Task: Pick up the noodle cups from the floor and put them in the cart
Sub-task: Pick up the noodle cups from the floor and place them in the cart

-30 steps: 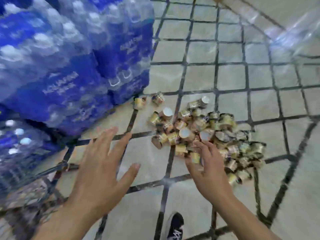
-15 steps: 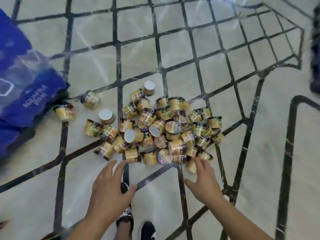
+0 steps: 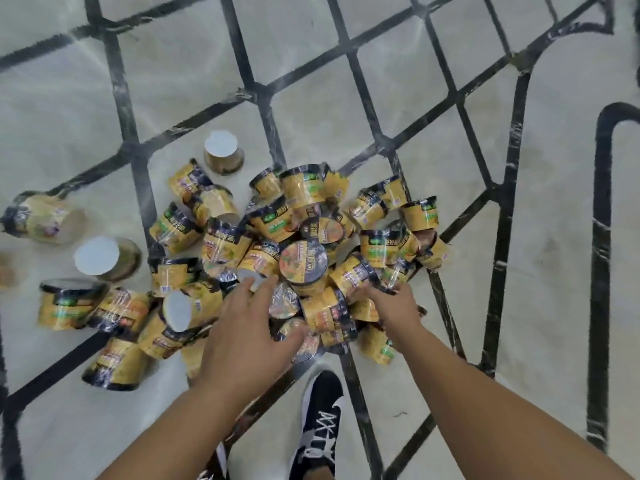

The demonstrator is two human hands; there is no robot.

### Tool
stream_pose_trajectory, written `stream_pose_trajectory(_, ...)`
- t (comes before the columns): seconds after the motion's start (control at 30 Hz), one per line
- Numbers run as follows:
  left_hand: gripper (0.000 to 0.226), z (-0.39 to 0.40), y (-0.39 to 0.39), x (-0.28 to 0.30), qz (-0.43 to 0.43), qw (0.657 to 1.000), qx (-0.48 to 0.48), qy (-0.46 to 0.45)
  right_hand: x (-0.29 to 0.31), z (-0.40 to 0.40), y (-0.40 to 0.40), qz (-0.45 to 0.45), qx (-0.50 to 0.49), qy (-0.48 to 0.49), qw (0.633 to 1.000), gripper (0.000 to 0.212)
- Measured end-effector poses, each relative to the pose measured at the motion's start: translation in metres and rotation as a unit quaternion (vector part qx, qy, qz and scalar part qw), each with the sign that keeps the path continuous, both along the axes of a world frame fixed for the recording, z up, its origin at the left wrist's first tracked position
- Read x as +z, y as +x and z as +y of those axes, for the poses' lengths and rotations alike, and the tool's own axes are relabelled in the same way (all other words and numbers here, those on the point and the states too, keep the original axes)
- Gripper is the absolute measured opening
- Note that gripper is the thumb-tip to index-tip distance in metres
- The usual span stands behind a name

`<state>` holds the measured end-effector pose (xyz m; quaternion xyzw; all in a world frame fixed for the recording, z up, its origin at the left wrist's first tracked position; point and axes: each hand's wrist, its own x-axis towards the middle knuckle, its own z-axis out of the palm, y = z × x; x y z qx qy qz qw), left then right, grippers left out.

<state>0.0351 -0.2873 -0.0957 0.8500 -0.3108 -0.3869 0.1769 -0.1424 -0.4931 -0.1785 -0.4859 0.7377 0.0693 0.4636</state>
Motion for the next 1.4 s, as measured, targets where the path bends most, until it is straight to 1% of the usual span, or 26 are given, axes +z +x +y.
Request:
stream_pose_trajectory(0.1, 0.092, -0.045, 0.003, -0.051, -0.012, 1.0, 0.007, -0.002, -0.057, -0.029, -0.002, -0.003, -0.069, 0.022, 0.997, 0.135)
stream_pose_trajectory(0.17, 0.096, -0.073, 0.002, -0.082, -0.017, 1.0, 0.011, 0.004, -0.088, -0.042, -0.001, -0.022, -0.102, 0.035, 0.994, 0.148)
stream_pose_trajectory(0.23, 0.102, -0.098, 0.0, -0.109, -0.027, 1.0, 0.001, 0.016, -0.112, -0.049, 0.0, -0.044, -0.135, 0.05, 0.989, 0.158)
stream_pose_trajectory(0.3, 0.108, -0.119, -0.002, -0.13, -0.046, 0.998, -0.029, 0.034, -0.129, -0.051, 0.003, -0.06, -0.154, 0.065, 0.984, 0.161)
stream_pose_trajectory(0.4, 0.111, -0.141, -0.005, -0.15, -0.075, 0.992, -0.063, 0.079, -0.144, -0.047, 0.007, -0.08, -0.168, 0.072, 0.98, 0.16)
stream_pose_trajectory(0.53, 0.102, -0.148, -0.006, -0.17, -0.087, 0.983, -0.094, 0.13, -0.144, -0.043, 0.008, -0.107, -0.186, 0.07, 0.974, 0.153)
stream_pose_trajectory(0.6, 0.099, -0.146, -0.005, -0.176, -0.097, 0.979, -0.113, 0.139, -0.134, -0.04, 0.005, -0.126, -0.2, 0.075, 0.969, 0.137)
stream_pose_trajectory(0.67, 0.104, -0.142, -0.004, -0.179, -0.099, 0.974, -0.142, 0.147, -0.121, -0.034, 0.001, -0.135, -0.203, 0.08, 0.966, 0.117)
stream_pose_trajectory(0.7, 0.107, -0.139, -0.003, -0.181, -0.099, 0.971, -0.156, 0.149, -0.114, -0.03, -0.001, -0.133, -0.2, 0.081, 0.967, 0.115)
stream_pose_trajectory(0.77, 0.111, -0.134, 0.0, -0.183, -0.099, 0.971, -0.168, 0.141, -0.098, -0.025, -0.005, -0.127, -0.19, 0.077, 0.97, 0.128)
stream_pose_trajectory(0.8, 0.112, -0.131, 0.001, -0.181, -0.099, 0.973, -0.162, 0.132, -0.085, -0.022, -0.006, -0.123, -0.183, 0.072, 0.973, 0.128)
stream_pose_trajectory(0.83, 0.112, -0.127, 0.002, -0.178, -0.098, 0.976, -0.15, 0.12, -0.075, -0.021, -0.009, -0.125, -0.177, 0.059, 0.974, 0.119)
stream_pose_trajectory(0.9, 0.111, -0.117, 0.003, -0.163, -0.091, 0.986, -0.118, 0.08, -0.053, -0.018, -0.018, -0.128, -0.154, 0.027, 0.979, 0.098)
stream_pose_trajectory(0.93, 0.11, -0.109, 0.004, -0.148, -0.084, 0.99, -0.103, 0.053, -0.041, -0.014, -0.021, -0.121, -0.133, 0.008, 0.984, 0.098)
stream_pose_trajectory(0.97, 0.109, -0.097, 0.005, -0.129, -0.077, 0.993, -0.089, 0.026, -0.027, -0.008, -0.022, -0.11, -0.105, -0.016, 0.988, 0.104)
stream_pose_trajectory(1.03, 0.107, -0.065, 0.011, -0.082, -0.059, 0.996, -0.059, -0.02, 0.005, 0.011, -0.019, -0.099, -0.038, -0.062, 0.992, 0.109)
stream_pose_trajectory(1.1, 0.107, -0.022, 0.02, -0.026, -0.049, 0.997, -0.027, -0.052, 0.052, 0.041, -0.006, -0.105, 0.058, -0.109, 0.987, 0.098)
stream_pose_trajectory(1.17, 0.107, 0.028, 0.034, 0.035, -0.061, 0.996, -0.001, -0.061, 0.108, 0.072, 0.012, -0.119, 0.161, -0.159, 0.967, 0.091)
stream_pose_trajectory(1.27, 0.105, 0.109, 0.054, 0.123, -0.093, 0.992, 0.038, -0.072, 0.19, 0.124, 0.048, -0.139, 0.281, -0.213, 0.925, 0.091)
stream_pose_trajectory(1.4, 0.099, 0.218, 0.081, 0.226, -0.15, 0.974, 0.13, -0.112, 0.287, 0.2, 0.11, -0.222, 0.392, -0.302, 0.84, 0.098)
